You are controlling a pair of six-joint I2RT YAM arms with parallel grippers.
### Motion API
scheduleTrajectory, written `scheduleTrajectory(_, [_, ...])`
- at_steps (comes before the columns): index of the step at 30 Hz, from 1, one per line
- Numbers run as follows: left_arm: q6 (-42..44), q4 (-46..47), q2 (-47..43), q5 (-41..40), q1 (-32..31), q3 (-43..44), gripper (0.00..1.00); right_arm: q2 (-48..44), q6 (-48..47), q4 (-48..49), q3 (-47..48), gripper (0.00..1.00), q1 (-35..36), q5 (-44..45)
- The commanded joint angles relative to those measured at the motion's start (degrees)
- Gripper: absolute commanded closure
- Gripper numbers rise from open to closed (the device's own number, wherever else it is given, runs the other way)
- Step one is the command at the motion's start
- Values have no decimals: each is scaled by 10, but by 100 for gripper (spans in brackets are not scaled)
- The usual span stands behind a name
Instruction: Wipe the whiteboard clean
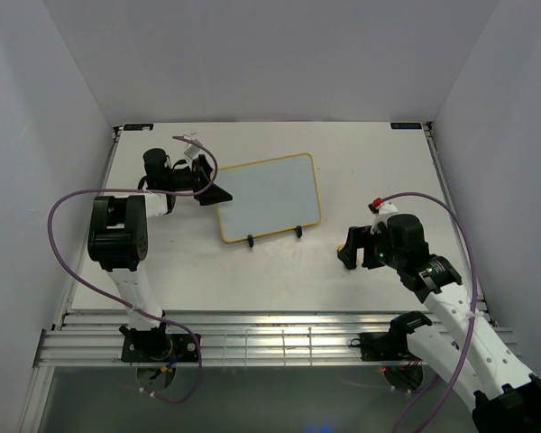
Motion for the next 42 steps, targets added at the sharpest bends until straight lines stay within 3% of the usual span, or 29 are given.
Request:
scheduleTrajectory(1, [19,12,-49,101,1,-7,2,-5,-6,24,-3,13,3,-9])
scheduleTrajectory(8, [26,12,-53,76,1,-13,2,-5,-6,24,-4,13,3,-10])
scheduleTrajectory(17, [66,-52,-80,-35,50,-37,2,9,-4,23,-3,13,3,-5])
scheduleTrajectory(26, [54,-112,-172,-137,64,-76,2,122,19,36,-1,13,3,65])
scheduleTrajectory(28, [46,-159,-189,-192,72,-70,2,141,18,40,3,13,3,96])
scheduleTrajectory(32, [-17,-312,-268,-454,78,-64,2,198,7,50,21,14,3,127])
scheduleTrajectory(35, [-20,-397,-349,-540,78,-93,2,265,-1,64,31,17,3,113])
scheduleTrajectory(36, [-17,-429,-371,-604,77,-104,2,278,-10,79,30,18,3,105])
scheduleTrajectory(39, [-17,-440,-443,-668,78,-145,2,315,-15,96,27,21,3,108])
scheduleTrajectory(42, [-15,-476,-478,-654,77,-137,2,336,-25,116,34,23,5,107])
